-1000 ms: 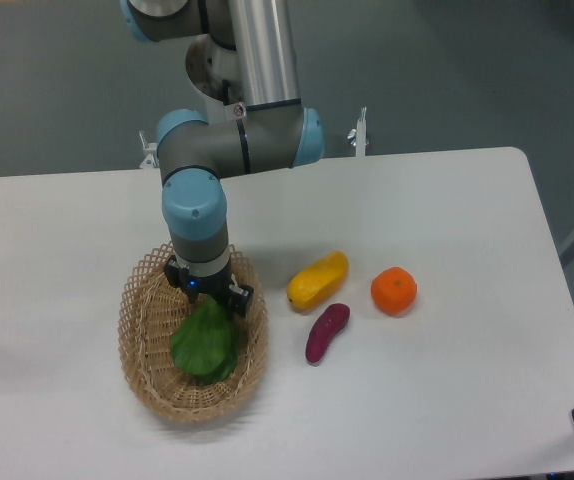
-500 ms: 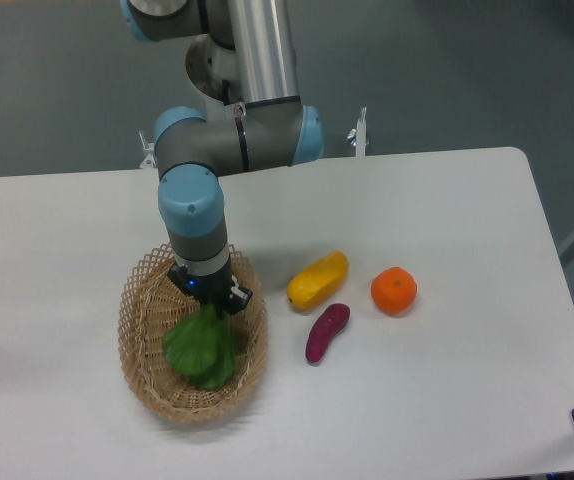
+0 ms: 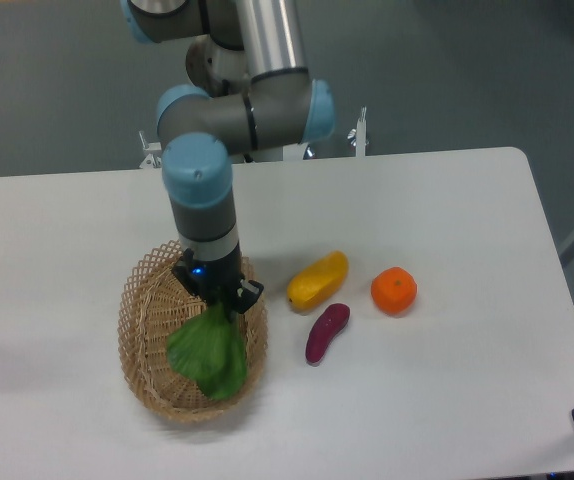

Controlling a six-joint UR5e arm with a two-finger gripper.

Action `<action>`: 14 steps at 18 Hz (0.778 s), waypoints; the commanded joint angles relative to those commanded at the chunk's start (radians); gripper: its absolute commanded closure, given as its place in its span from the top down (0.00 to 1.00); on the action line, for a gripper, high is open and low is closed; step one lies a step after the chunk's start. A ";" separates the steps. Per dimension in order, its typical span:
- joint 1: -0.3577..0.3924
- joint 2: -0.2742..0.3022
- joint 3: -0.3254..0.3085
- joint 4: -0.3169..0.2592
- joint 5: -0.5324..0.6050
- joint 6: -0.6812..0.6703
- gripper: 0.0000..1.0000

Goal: Pick up the green vegetable from the basket
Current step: 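Lift the bok choy out of the basket and carry it away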

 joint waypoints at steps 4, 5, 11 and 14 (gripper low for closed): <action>0.078 0.006 0.038 -0.002 -0.025 0.066 0.33; 0.104 0.006 0.040 -0.002 -0.025 0.118 0.33; 0.284 0.041 0.051 -0.046 -0.045 0.349 0.33; 0.370 0.042 0.055 -0.090 -0.057 0.475 0.33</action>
